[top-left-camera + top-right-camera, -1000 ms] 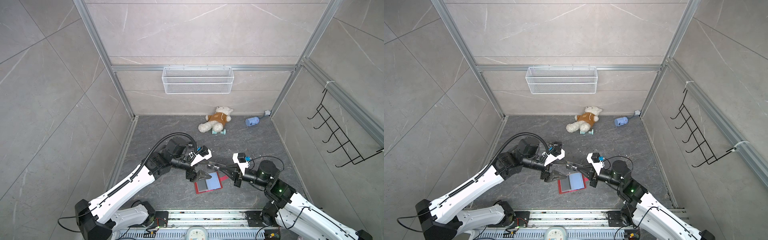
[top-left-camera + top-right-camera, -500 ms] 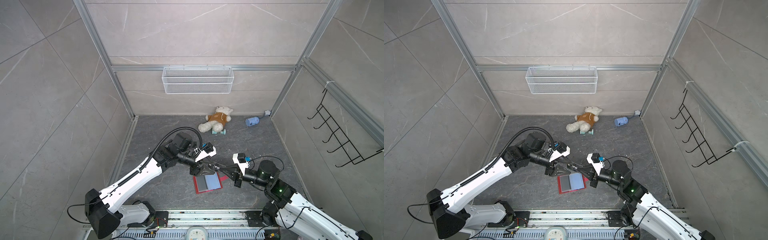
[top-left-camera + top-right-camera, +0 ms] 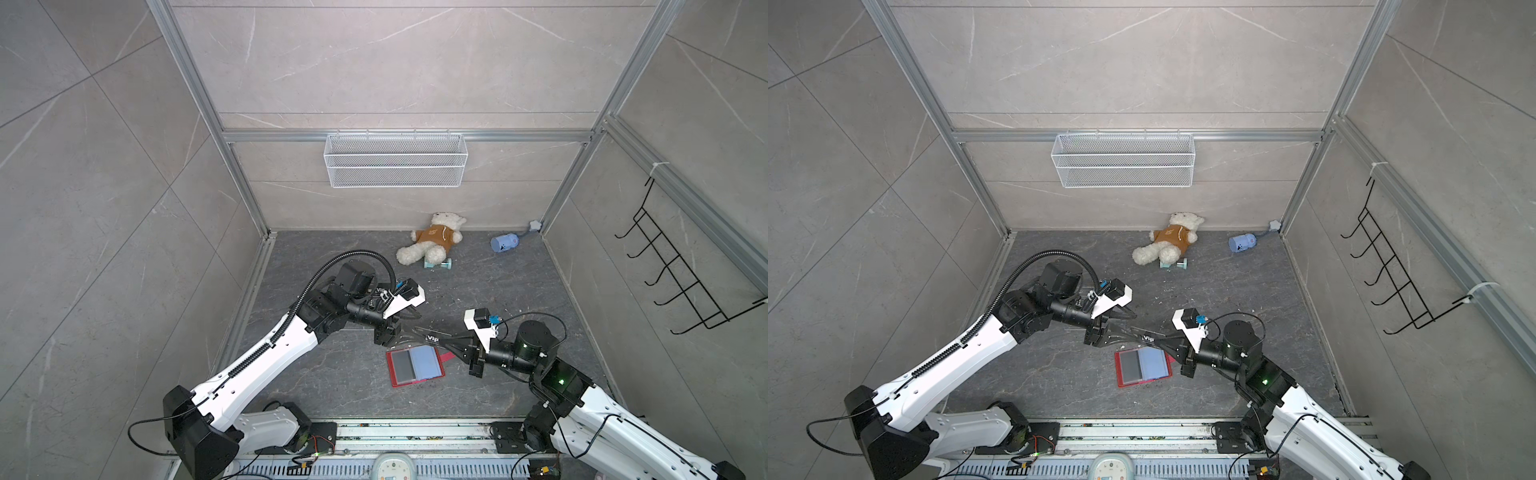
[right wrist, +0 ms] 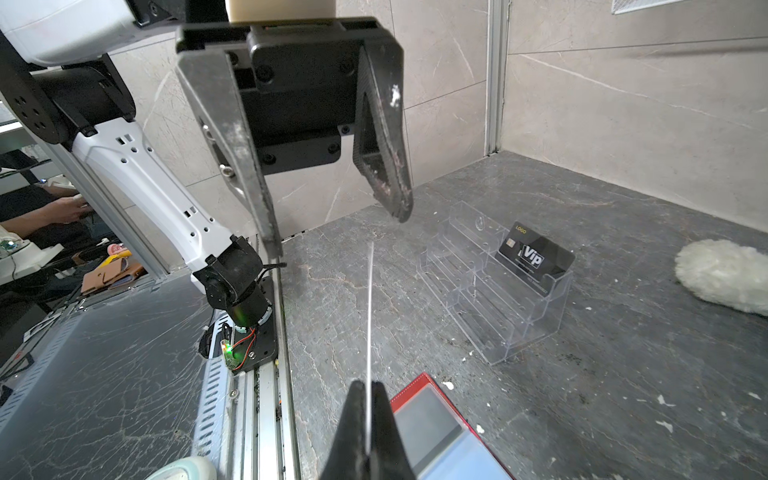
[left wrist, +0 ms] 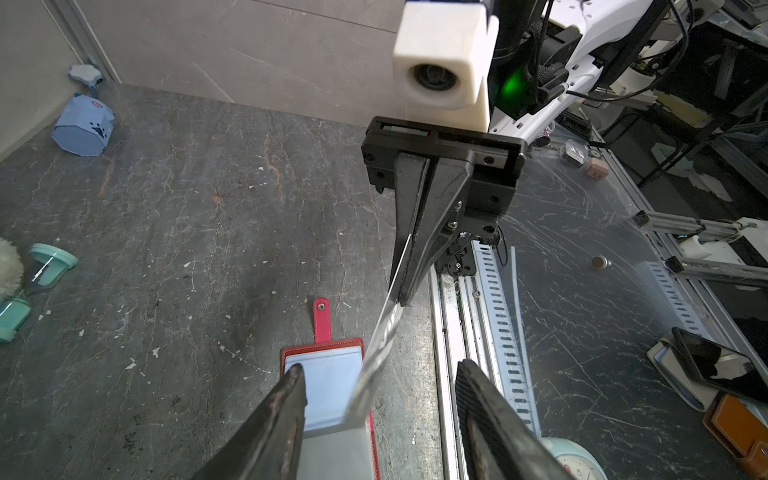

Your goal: Take the credit cards out of the card holder

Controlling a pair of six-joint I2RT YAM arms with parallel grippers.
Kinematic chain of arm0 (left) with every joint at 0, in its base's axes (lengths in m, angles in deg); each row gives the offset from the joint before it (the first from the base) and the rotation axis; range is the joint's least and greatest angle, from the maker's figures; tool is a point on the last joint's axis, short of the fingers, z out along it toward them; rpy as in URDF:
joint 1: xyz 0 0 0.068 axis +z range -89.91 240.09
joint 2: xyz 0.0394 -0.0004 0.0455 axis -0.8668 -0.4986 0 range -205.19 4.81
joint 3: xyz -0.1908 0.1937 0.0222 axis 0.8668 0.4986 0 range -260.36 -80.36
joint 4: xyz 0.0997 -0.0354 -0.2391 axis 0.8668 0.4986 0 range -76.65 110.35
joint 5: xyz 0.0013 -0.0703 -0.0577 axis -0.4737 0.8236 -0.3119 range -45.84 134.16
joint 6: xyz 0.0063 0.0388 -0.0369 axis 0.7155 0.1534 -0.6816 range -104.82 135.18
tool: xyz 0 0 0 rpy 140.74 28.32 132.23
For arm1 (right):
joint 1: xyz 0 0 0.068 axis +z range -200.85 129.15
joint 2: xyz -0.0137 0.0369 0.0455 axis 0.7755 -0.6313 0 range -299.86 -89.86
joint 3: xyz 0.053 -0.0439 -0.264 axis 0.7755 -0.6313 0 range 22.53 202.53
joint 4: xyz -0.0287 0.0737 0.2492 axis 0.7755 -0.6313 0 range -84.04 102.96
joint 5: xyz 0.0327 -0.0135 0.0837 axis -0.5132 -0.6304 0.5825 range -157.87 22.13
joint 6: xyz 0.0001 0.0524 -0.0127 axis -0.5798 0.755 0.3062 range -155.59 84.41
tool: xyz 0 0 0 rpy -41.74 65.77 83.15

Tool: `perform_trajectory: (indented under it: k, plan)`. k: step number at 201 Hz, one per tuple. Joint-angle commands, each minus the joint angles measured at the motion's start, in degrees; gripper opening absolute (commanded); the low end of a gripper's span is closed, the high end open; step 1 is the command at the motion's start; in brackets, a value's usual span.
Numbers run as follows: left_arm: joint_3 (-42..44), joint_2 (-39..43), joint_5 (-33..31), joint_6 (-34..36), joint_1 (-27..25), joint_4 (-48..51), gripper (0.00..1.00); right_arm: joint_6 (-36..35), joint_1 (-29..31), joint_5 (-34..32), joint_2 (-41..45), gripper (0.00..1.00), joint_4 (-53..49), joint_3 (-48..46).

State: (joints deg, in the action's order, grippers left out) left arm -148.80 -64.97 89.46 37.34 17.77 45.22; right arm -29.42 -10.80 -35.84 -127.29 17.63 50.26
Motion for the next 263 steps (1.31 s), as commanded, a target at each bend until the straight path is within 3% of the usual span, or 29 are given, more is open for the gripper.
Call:
perform_trajectory:
  k: [1, 79, 137, 184, 263]
  plan:
    - [-0.7, -0.2, 2.3, 1.4, 0.2, 0.2, 0.60, -0.9, 0.2, 1.4, -0.4, 0.00, 0.1, 0.7]
    - [-3.0, -6.1, 7.5, 2.5, 0.2, 0.6, 0.59, -0.5, 0.2, 2.2, -0.9, 0.00, 0.9, 0.7]
    - [-3.3, -7.9, 10.0, 3.6, 0.3, 0.2, 0.47, -0.3, 0.2, 2.2, -1.5, 0.00, 1.3, 0.7]
    - [-3.1, -8.4, 11.5, 3.7, 0.3, 0.7, 0.29, -0.3, 0.1, 2.3, -1.5, 0.00, 1.4, 0.7]
    - [-2.4, -8.9, 12.1, 4.3, 0.2, 0.6, 0.28, 0.1, 0.1, 2.5, -1.7, 0.00, 1.5, 1.0]
